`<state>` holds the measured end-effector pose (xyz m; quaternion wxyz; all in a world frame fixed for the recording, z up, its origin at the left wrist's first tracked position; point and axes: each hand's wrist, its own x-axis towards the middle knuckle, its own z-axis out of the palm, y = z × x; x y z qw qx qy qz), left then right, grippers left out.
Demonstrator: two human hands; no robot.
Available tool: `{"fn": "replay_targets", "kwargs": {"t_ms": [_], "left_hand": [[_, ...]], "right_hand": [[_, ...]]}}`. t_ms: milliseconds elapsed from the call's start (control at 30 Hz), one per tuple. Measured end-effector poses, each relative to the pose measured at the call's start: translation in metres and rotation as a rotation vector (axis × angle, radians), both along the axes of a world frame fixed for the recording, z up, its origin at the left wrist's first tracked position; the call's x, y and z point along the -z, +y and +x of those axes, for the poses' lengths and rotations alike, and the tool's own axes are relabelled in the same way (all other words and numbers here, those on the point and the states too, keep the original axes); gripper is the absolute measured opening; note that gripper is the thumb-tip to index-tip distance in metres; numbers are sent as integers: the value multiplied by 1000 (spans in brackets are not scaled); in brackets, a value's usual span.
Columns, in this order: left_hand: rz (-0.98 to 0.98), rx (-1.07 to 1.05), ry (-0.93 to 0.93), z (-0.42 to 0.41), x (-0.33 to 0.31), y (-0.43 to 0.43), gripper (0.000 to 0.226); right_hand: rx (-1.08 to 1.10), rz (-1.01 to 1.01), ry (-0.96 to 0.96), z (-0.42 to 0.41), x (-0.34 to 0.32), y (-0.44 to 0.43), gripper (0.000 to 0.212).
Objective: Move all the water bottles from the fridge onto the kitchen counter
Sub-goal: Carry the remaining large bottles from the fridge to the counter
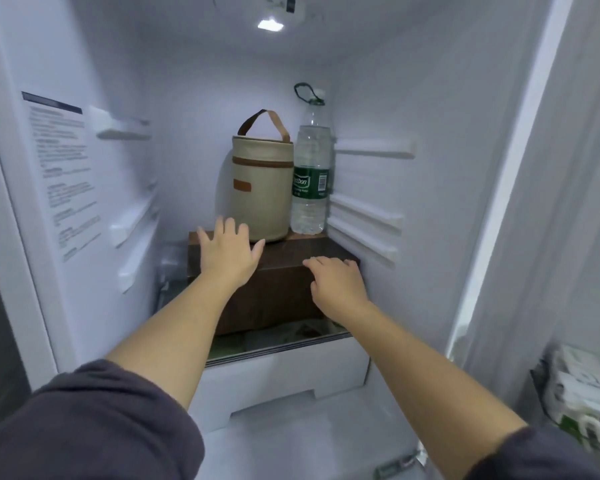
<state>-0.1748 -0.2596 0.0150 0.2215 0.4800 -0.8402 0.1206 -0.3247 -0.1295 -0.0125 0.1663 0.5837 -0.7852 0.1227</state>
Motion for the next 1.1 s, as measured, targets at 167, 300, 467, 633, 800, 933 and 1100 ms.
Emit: {"fn": "replay_targets", "kwargs": {"t_ms": [167,300,467,633,800,933,1100], "left_hand": [[107,25,10,-2,9,-14,65],[140,36,8,-4,12,-19,67],[119,35,16,-5,13,-22,66],[119,41,26,-7,14,-23,66],[99,33,39,-7,17,-26,65],[90,36,31,-8,16,-26,64],[110,42,4,-7,15,-23,64]], "right_hand": [[52,30,-37,-14,-43,-30,29],[56,-270,-525,-41,-77,-79,57],[91,-511,-769,-73,-132,-125,74],[93,-592,-837,-101,-144,-168,87],[54,-643,-836,-90,-141,-177,91],[82,-620,-799,-88,-141,-172,88],[95,-563,-781,-81,-144,-148,90]]}}
